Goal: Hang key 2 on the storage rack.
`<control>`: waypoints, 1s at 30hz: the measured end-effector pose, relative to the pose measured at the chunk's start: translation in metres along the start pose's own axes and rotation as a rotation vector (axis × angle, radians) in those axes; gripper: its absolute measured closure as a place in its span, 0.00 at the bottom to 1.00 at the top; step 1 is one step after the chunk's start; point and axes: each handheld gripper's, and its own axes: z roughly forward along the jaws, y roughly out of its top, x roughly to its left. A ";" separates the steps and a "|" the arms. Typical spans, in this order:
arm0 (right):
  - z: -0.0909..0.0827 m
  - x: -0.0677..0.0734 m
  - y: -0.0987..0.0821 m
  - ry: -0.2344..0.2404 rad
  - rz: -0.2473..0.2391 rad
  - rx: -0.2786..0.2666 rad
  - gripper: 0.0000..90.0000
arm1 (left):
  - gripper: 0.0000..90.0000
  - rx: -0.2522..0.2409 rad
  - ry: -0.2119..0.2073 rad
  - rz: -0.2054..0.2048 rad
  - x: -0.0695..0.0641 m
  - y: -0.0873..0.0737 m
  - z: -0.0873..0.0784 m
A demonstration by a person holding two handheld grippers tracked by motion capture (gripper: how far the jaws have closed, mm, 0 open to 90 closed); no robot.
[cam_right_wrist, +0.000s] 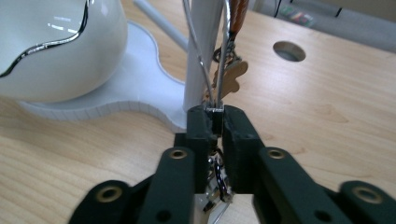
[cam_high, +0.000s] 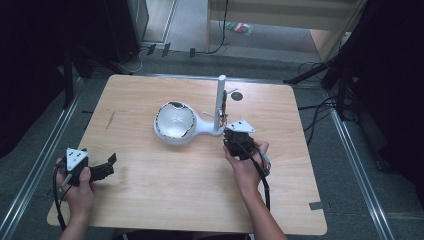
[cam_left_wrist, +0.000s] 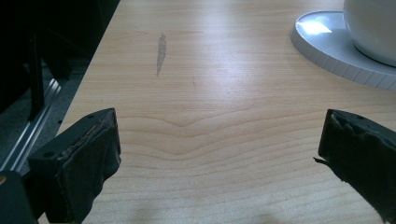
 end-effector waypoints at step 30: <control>-0.065 -0.043 0.001 0.011 0.140 -0.197 0.00 | 0.00 0.020 -0.004 0.002 0.000 0.002 0.004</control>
